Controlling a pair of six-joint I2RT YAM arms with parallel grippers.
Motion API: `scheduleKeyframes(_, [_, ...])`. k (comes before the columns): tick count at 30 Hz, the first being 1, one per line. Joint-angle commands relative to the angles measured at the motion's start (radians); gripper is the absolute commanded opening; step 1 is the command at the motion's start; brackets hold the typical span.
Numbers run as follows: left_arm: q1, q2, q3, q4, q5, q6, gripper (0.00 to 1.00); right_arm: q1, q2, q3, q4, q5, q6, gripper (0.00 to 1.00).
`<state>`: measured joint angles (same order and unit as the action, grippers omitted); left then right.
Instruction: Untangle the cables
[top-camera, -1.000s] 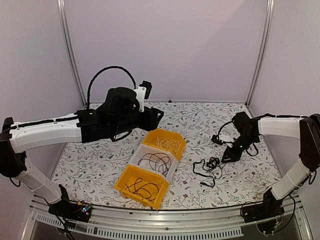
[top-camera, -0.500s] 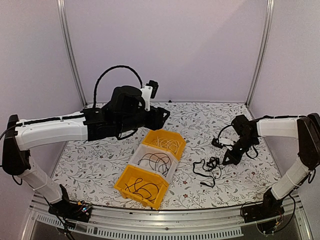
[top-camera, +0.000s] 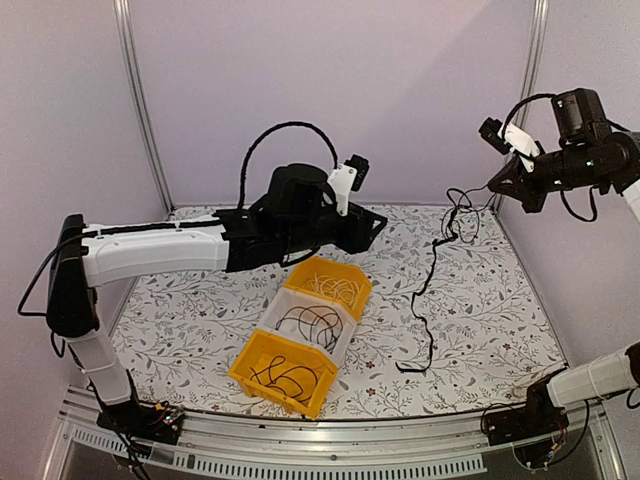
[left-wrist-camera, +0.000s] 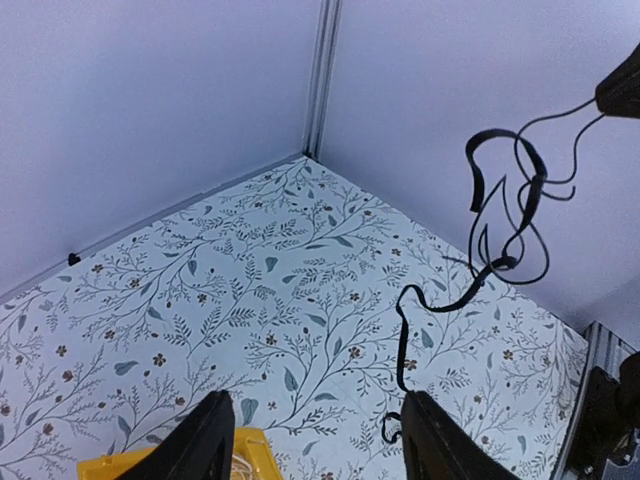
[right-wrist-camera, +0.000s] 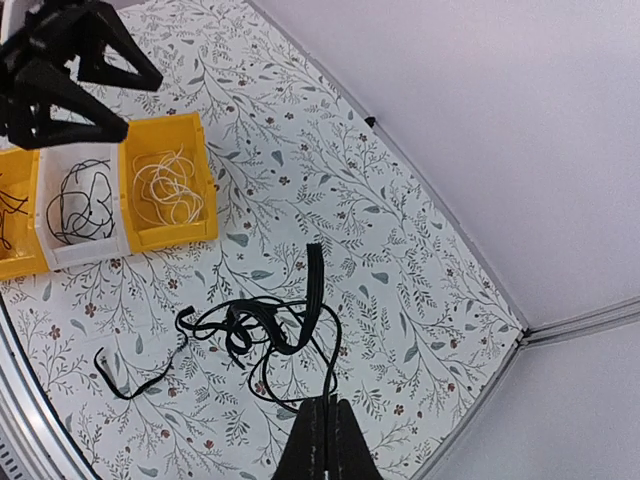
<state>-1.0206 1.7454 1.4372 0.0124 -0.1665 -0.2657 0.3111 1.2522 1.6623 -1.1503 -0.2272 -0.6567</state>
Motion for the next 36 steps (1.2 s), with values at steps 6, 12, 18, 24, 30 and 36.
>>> scheduleKeyframes(6, [-0.081, 0.274, 0.338, 0.264, 0.2, 0.131, 0.64, -0.006, 0.07, 0.21, -0.208, 0.001, 0.026, 0.0])
scheduleKeyframes(12, [-0.085, 0.548, 0.634, 0.275, 0.277, 0.061, 0.64, -0.006, 0.064, 0.204, -0.218, -0.054, 0.039, 0.0])
scheduleKeyframes(18, [-0.084, 0.7, 0.715, 0.328, 0.435, 0.044, 0.51, -0.005, 0.047, 0.217, -0.217, -0.069, 0.029, 0.0])
scheduleKeyframes(24, [-0.084, 0.781, 0.724, 0.33, 0.524, -0.024, 0.22, -0.004, 0.083, 0.419, -0.218, -0.109, 0.091, 0.0])
scheduleKeyframes(30, [-0.085, 0.821, 0.651, 0.356, 0.562, -0.083, 0.04, -0.004, 0.179, 0.787, -0.176, -0.049, 0.152, 0.0])
scheduleKeyframes(36, [-0.085, 0.841, 0.605, 0.35, 0.58, -0.102, 0.01, -0.004, 0.057, 0.668, 0.136, 0.055, 0.175, 0.0])
